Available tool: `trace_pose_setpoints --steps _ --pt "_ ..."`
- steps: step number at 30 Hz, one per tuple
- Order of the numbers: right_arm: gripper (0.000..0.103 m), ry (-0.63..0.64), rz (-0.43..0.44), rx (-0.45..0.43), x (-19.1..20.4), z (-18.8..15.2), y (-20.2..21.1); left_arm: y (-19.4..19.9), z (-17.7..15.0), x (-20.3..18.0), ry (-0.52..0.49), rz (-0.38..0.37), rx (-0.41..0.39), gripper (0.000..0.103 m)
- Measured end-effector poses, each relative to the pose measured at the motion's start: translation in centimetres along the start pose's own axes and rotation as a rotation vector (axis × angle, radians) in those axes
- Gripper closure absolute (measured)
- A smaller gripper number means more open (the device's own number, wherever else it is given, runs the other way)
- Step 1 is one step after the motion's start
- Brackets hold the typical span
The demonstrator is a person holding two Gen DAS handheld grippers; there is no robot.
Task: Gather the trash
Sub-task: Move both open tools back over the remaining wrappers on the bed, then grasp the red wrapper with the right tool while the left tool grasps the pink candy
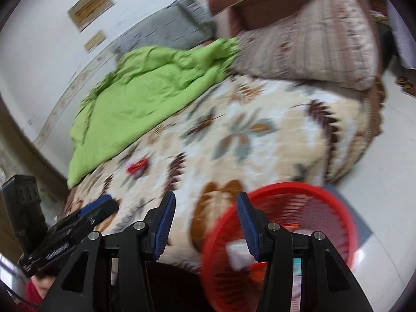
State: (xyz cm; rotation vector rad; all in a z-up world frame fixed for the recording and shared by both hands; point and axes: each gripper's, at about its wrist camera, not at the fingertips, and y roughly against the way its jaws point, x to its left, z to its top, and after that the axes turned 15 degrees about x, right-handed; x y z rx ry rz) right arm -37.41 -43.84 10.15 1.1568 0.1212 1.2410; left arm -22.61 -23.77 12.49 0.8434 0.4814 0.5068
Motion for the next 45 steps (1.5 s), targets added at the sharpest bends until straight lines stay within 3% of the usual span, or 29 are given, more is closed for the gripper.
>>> trace_pose_setpoints --steps 2,9,11,16,19,25,27,28,29,33,41,45 --pt "0.049 0.037 0.029 0.029 2.3 0.6 -1.7 0.6 0.2 3.2 0.052 0.081 -0.028 0.045" --pt "0.040 0.118 0.076 0.116 9.2 3.6 -8.0 2.3 -0.4 14.8 0.303 0.278 -0.110 0.044" --pt "0.033 0.136 0.090 0.151 11.4 4.8 -10.7 2.4 -1.1 17.2 0.354 0.316 -0.121 0.044" --pt "0.032 0.139 0.083 0.223 16.3 8.1 -18.8 2.1 -2.6 22.5 0.455 0.405 -0.116 0.044" --pt "0.032 0.113 0.082 0.258 18.6 10.1 -24.2 2.1 -2.9 24.3 0.507 0.381 -0.104 0.044" --pt "0.033 0.085 -0.040 0.283 21.1 12.7 -31.7 2.4 -3.0 25.7 0.559 0.370 -0.121 0.044" --pt "0.042 0.086 -0.065 0.303 21.4 13.0 -33.5 2.4 -2.8 25.9 0.565 0.373 -0.128 0.044" --pt "0.056 0.081 -0.096 0.312 21.3 13.0 -34.1 2.3 -2.6 26.0 0.563 0.375 -0.130 0.044" --pt "0.056 0.067 -0.097 0.323 21.0 13.0 -34.8 2.2 -2.3 26.0 0.560 0.369 -0.131 0.044" --pt "0.071 0.095 -0.062 0.292 20.0 13.1 -34.3 1.0 -0.8 25.8 0.542 0.331 -0.114 0.044" --pt "0.073 0.097 -0.044 0.112 18.2 13.8 -28.8 -4.7 5.4 27.0 0.511 0.231 -0.027 0.044" --pt "0.073 0.076 -0.045 0.059 17.6 14.1 -27.2 -8.6 8.6 27.8 0.491 0.221 0.031 0.054"
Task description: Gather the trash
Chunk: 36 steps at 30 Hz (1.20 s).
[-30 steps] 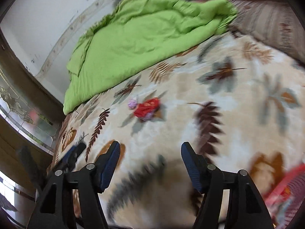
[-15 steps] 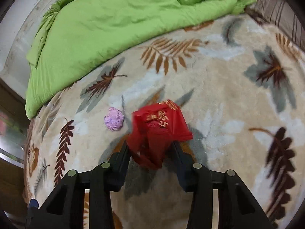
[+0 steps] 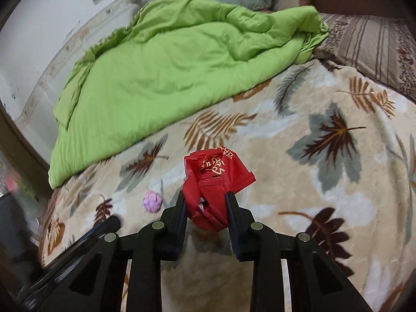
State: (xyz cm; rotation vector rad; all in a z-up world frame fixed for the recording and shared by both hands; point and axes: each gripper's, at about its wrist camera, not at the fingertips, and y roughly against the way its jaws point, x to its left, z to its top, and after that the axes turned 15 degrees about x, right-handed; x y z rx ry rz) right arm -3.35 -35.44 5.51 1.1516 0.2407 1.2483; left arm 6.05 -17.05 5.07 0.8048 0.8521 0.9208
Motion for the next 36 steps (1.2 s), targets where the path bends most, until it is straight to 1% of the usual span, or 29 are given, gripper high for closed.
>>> trace_pose_setpoints --steps 1,2,4,6,7,8,10,13,16,22,29,32,36 --pt "0.073 -0.011 0.004 -0.006 -0.3 0.1 0.2 -0.9 0.6 -0.3 -0.001 0.004 0.018 0.061" --pt "0.073 -0.015 0.009 -0.005 -0.4 0.2 0.3 -1.6 1.1 -0.5 0.000 0.008 0.030 0.064" --pt "0.073 -0.021 0.017 -0.001 -0.5 0.4 0.2 -2.9 2.1 -1.0 -0.005 0.002 0.051 0.065" --pt "0.073 -0.015 0.023 0.007 -0.6 0.4 0.1 -3.8 2.7 -1.6 -0.022 0.029 0.052 0.066" --pt "0.073 -0.013 0.025 0.008 -0.5 0.4 0.0 -4.4 3.0 -2.0 -0.038 0.033 0.066 0.070" --pt "0.073 -0.012 0.030 0.012 -0.4 0.5 -0.1 -5.0 3.2 -2.1 -0.040 0.042 0.083 0.078" --pt "0.073 -0.002 0.033 0.016 -0.2 0.2 -0.1 -6.0 3.7 -2.2 -0.039 0.064 0.102 0.079" --pt "0.073 0.013 0.033 0.019 0.1 0.2 -0.1 -6.1 3.6 -2.1 -0.047 0.065 0.093 0.079" --pt "0.073 0.030 0.017 0.006 0.4 0.0 0.2 -5.7 2.7 -2.3 -0.073 0.073 0.076 0.081" --pt "0.073 0.080 -0.004 -0.026 1.8 -1.2 1.6 -3.0 0.1 -1.8 -0.078 0.052 0.048 0.083" --pt "0.073 0.223 -0.091 -0.109 4.4 -4.9 4.6 2.2 -3.2 -0.8 -0.071 0.067 -0.025 0.083" --pt "0.073 0.272 -0.123 -0.141 5.1 -6.5 5.7 4.6 -5.5 -0.8 -0.076 0.082 -0.060 0.083" --pt "0.073 0.315 -0.133 -0.162 5.9 -8.4 7.0 7.3 -8.5 -1.0 -0.081 0.092 -0.097 0.083"
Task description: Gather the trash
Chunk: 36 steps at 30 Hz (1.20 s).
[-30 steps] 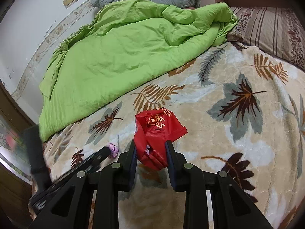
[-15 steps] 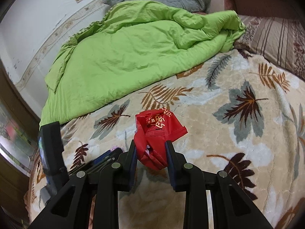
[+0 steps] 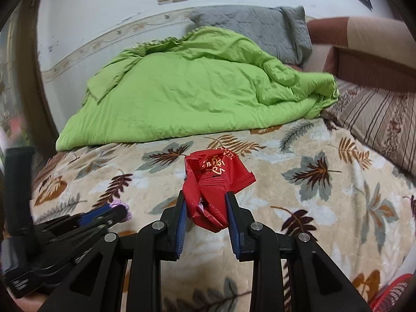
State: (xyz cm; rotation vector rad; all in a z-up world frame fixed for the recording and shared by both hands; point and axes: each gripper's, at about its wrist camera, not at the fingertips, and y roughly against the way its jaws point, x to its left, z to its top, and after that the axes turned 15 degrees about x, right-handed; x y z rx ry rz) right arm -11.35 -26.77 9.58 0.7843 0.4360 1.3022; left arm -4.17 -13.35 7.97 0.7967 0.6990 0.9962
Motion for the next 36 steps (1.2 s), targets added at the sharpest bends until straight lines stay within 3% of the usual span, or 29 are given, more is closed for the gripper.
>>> trace_pose_setpoints --steps 9,15,21,36 --pt "0.073 0.063 0.003 -0.013 1.4 -3.6 2.8 6.6 -6.5 -0.8 0.012 0.003 -0.087 0.083" --pt "0.073 0.107 0.002 -0.025 2.5 -5.3 4.1 8.1 -9.3 -0.9 0.026 0.042 -0.128 0.083" --pt "0.073 0.144 0.003 -0.030 3.7 -6.3 4.5 8.2 -10.0 -0.5 0.019 0.093 -0.159 0.082" --pt "0.073 0.169 0.010 -0.006 4.8 -6.4 3.4 7.7 -10.1 0.3 0.043 0.085 -0.154 0.082"
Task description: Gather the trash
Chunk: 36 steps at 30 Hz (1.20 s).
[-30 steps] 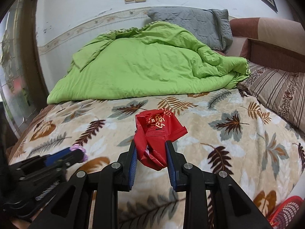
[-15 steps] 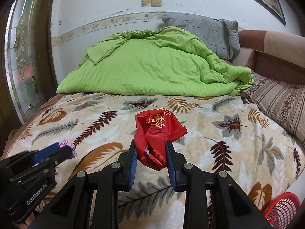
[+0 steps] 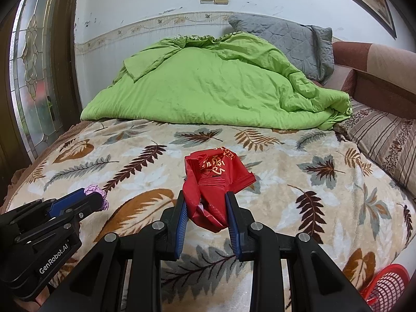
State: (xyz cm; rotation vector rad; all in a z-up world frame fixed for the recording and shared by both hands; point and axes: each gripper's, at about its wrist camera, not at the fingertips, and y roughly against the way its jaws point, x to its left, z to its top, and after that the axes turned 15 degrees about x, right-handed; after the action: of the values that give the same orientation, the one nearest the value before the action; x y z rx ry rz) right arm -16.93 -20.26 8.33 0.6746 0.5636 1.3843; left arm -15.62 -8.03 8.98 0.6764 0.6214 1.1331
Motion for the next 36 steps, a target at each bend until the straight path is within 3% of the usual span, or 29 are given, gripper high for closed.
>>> trace_pose_setpoints --steps 36 --pt "0.073 0.002 0.000 0.004 0.23 0.11 -0.15 -0.02 0.12 0.45 0.000 0.001 -0.001 0.082"
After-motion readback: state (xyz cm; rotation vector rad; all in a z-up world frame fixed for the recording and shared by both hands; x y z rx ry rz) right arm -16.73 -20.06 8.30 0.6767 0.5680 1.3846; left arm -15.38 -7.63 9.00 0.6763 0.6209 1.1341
